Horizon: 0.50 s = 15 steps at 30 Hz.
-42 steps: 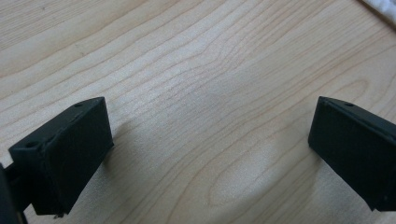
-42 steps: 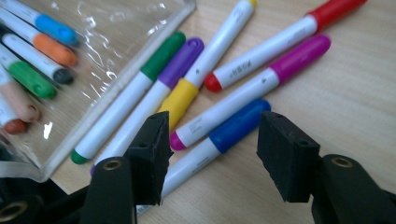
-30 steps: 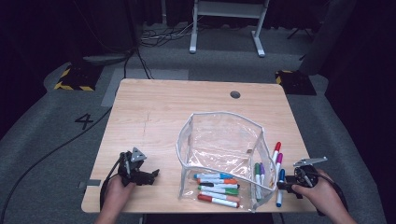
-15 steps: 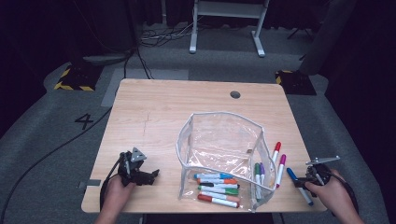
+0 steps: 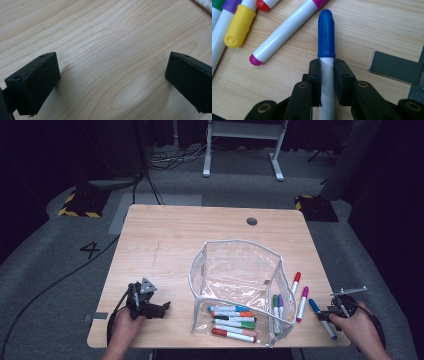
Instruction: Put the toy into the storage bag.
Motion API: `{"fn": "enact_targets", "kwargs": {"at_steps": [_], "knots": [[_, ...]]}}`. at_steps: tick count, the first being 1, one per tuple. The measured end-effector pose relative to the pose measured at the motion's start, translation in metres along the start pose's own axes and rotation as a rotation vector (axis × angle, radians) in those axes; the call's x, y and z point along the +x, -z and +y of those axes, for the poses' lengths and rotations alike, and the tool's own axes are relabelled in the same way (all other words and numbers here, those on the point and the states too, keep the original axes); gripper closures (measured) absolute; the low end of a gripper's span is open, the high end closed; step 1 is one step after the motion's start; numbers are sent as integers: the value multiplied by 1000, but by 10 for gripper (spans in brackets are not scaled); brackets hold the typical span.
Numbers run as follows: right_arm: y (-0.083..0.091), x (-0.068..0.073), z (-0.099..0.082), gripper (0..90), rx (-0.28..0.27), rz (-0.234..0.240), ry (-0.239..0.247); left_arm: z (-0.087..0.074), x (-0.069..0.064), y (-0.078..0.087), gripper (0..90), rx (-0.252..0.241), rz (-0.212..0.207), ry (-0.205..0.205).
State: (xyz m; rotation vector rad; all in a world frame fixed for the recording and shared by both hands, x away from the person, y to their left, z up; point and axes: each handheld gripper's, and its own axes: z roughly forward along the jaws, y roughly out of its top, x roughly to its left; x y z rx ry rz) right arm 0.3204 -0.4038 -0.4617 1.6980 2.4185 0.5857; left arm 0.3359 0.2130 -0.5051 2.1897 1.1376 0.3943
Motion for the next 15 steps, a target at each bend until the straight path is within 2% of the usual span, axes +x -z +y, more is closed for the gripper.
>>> {"fn": "enact_targets", "kwargs": {"at_steps": [3,8,10,15], "knots": [[8,1,1,771,-26,17,4,0,0,0,0,0,0,-1],[32,6,8,771,-99,53,21,0,0,0,0,0,0,0],[46,11,13,771,-137,71,23,0,0,0,0,0,0,0],[83,25,31,771,-238,107,84,0,0,0,0,0,0,0]]}}
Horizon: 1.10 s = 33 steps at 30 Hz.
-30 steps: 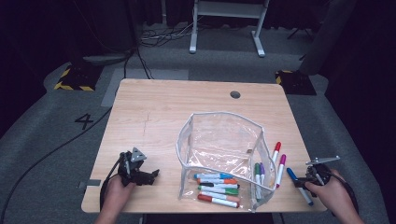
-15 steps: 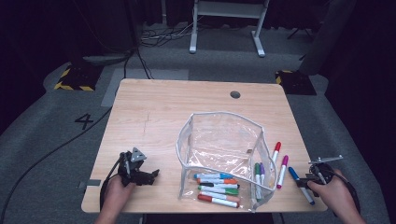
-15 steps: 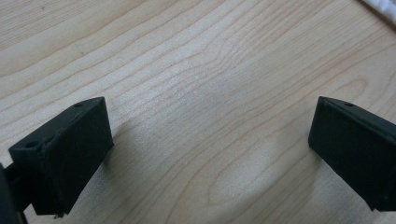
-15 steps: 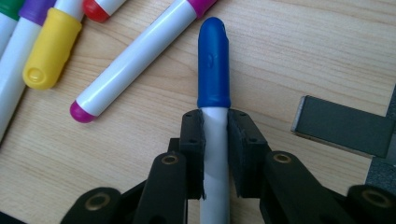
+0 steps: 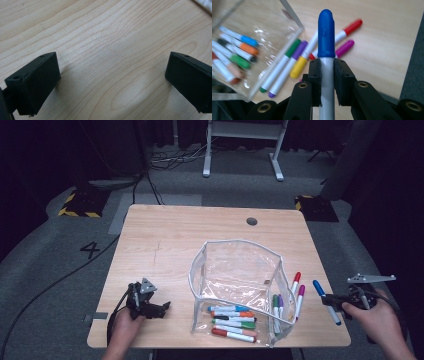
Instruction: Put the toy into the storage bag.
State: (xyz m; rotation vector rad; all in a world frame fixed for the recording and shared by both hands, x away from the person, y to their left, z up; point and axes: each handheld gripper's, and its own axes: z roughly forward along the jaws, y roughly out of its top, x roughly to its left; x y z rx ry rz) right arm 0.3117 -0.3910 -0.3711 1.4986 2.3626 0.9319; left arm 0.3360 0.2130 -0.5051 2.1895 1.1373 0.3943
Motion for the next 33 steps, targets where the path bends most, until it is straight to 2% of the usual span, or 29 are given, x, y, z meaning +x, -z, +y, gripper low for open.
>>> {"fn": "enact_targets", "kwargs": {"at_steps": [5,11,16,22,28,33], "knots": [[25,21,27,771,-54,45,62,0,0,0,0,1,-1,3],[46,53,60,771,-67,96,157,0,0,0,0,0,-2,3],[54,79,86,770,-65,149,242,0,0,0,0,0,0,0],[44,118,115,771,-19,215,352,0,0,0,0,1,-3,3],[19,154,134,771,60,269,445,0,0,0,0,0,-1,0],[-4,177,146,771,119,312,512,0,0,0,0,1,-1,-3]]}}
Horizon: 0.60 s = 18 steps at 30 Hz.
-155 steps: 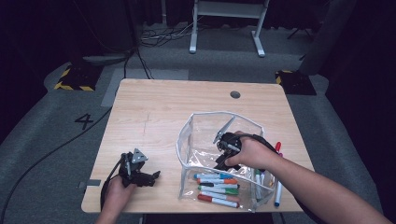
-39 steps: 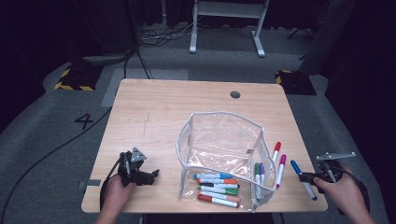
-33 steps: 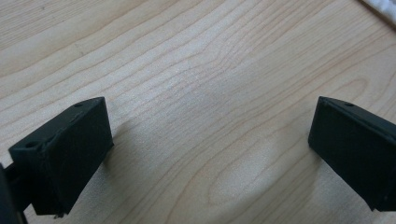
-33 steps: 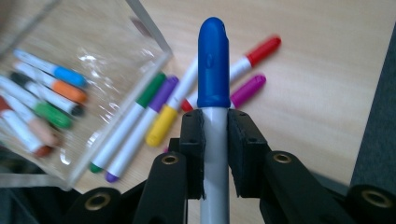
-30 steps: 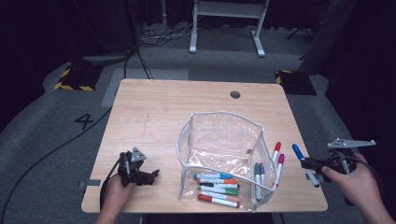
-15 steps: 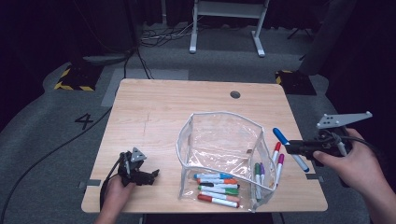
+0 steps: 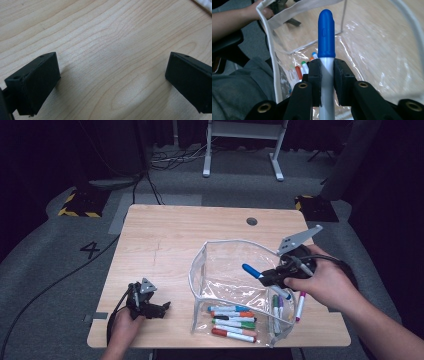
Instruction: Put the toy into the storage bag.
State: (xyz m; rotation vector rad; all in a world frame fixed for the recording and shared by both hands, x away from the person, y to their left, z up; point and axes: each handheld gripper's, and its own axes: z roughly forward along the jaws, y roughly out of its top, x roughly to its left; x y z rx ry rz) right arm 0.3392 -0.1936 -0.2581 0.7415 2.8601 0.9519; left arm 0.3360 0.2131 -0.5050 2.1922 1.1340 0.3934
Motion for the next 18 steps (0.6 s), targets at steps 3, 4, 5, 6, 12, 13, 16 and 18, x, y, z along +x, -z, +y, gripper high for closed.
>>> {"fn": "enact_targets", "kwargs": {"at_steps": [3,4,5,6,12,13,16,18], "knots": [[-18,3,7,770,35,43,17,0,0,0,0,0,0,1],[-22,4,8,771,46,53,18,0,0,0,0,-1,0,2],[-30,5,10,770,63,64,28,0,0,0,0,-1,0,2],[-36,6,11,770,74,78,32,0,0,0,0,-1,0,2],[-71,13,16,770,148,138,77,0,0,0,0,0,0,-1],[-79,14,16,770,167,145,81,0,0,0,0,0,0,0],[-94,14,17,771,205,165,81,0,0,0,0,0,0,0],[-104,12,17,771,227,179,75,0,0,0,0,0,0,-1]]}}
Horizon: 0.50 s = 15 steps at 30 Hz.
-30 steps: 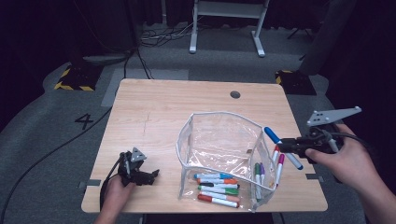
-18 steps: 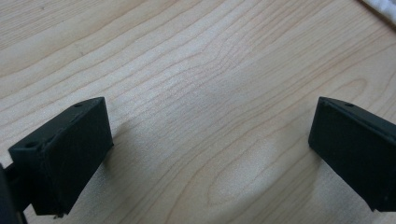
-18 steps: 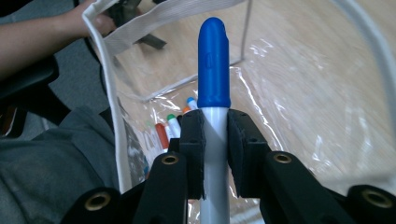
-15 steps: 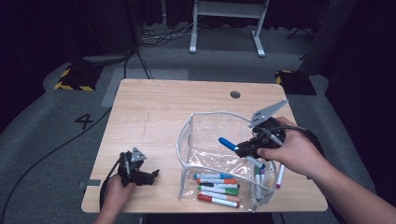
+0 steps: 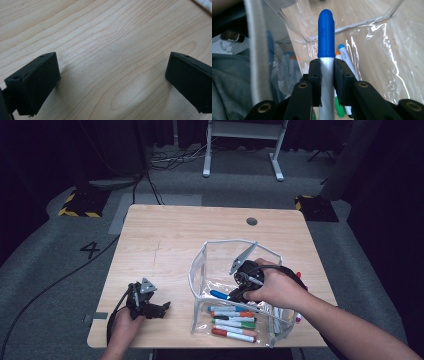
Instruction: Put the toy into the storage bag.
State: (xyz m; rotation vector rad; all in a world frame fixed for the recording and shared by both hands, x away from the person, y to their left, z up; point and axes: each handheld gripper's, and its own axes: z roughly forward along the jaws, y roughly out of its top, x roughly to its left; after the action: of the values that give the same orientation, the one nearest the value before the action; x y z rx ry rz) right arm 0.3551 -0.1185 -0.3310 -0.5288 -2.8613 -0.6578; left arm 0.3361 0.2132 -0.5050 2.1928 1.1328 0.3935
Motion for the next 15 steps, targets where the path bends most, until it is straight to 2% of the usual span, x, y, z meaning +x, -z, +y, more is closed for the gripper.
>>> {"fn": "enact_targets", "kwargs": {"at_steps": [6,15], "knots": [[-25,-9,2,771,66,49,9,0,0,0,0,1,0,1],[-56,-15,-4,771,159,114,15,0,0,0,0,1,-1,1]]}}
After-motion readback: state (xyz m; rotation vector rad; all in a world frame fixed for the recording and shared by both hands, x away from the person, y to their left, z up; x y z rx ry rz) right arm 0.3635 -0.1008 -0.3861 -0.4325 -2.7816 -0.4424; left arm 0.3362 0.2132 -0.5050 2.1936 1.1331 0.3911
